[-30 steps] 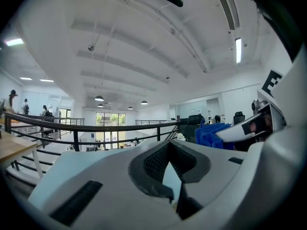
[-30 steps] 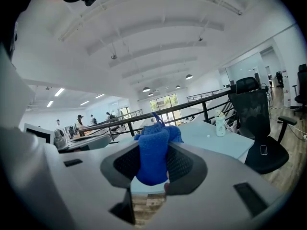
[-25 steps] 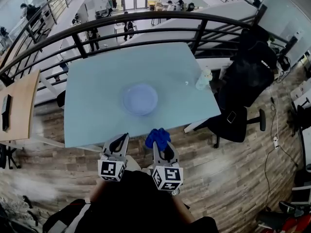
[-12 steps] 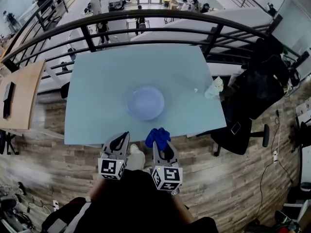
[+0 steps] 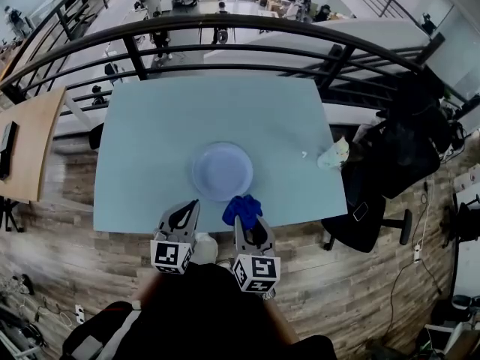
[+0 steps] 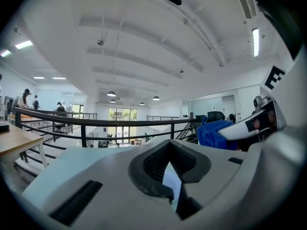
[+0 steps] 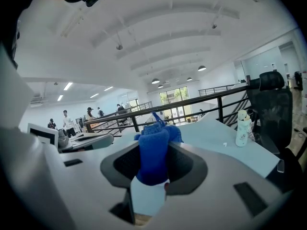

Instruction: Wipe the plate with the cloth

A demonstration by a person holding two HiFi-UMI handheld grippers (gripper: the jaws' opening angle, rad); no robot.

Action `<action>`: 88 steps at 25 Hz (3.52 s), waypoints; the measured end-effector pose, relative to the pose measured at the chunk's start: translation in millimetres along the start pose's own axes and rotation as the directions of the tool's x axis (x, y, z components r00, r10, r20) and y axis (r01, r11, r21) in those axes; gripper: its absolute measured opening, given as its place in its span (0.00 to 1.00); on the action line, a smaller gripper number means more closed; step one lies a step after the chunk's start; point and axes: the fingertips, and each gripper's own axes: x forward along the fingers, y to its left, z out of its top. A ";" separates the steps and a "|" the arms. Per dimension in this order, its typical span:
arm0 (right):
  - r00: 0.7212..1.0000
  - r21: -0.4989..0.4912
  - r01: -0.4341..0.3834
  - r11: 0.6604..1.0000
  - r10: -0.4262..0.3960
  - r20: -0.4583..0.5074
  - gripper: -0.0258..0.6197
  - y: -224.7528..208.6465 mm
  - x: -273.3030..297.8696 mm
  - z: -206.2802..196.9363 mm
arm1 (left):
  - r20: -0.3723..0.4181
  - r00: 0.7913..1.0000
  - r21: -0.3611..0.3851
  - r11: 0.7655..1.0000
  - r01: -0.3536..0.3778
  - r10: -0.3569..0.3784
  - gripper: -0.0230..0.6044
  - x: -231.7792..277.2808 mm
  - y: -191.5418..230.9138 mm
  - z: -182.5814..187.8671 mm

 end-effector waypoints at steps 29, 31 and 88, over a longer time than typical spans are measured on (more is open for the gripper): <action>0.995 -0.026 0.016 1.000 -0.019 -0.095 0.23 9.3 147.4 7.1 | -0.070 0.997 -0.013 0.999 0.033 -0.034 0.04 101.5 84.5 -33.4; 0.994 -0.026 0.013 1.000 -0.016 -0.108 0.23 7.8 155.8 3.6 | -0.084 0.996 -0.019 0.999 0.027 -0.029 0.04 104.2 88.2 -40.1; 0.790 -0.009 -0.153 0.988 0.117 -0.602 0.23 -41.9 348.8 -163.7 | -0.345 0.935 -0.049 0.993 -0.108 0.084 0.04 204.6 96.9 -136.8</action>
